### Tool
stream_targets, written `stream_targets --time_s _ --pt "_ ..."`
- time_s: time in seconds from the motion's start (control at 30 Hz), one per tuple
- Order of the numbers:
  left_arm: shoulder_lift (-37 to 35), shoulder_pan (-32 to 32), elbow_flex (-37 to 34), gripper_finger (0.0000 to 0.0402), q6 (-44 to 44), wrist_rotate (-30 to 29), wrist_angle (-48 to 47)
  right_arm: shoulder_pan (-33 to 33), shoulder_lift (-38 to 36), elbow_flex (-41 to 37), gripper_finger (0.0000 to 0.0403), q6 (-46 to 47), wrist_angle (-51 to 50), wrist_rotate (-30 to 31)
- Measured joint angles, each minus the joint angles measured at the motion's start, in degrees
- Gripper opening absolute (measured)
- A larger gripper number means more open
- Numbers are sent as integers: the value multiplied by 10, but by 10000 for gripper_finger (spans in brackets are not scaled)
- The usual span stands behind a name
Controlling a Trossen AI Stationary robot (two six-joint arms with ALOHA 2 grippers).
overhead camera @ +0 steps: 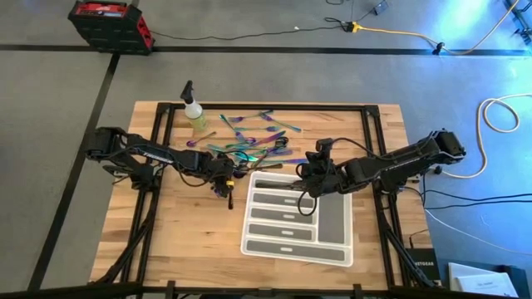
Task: Sort silverware
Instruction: Put the purple spoon into the white silverware tray
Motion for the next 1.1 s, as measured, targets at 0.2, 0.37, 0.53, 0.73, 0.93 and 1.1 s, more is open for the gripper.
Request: stream_targets --time_s 0.2,0.37,0.53,0.73,0.93,1.1 --pt "0 0 0 26 23 4 3 0 0 0 0 0 0 0" --pt "-3 1 1 4 26 12 0 0 0 0 0 0 0 0" --pt "-23 3 8 1 39 14 -15 0 0 0 0 0 0 0" --pt "-69 13 20 0 52 9 -50 0 0 0 0 1 -1 0" --pt "-111 22 19 0 56 10 -51 0 0 0 0 2 -1 0" --pt "-131 25 19 0 71 7 -35 0 0 0 0 2 -1 0"
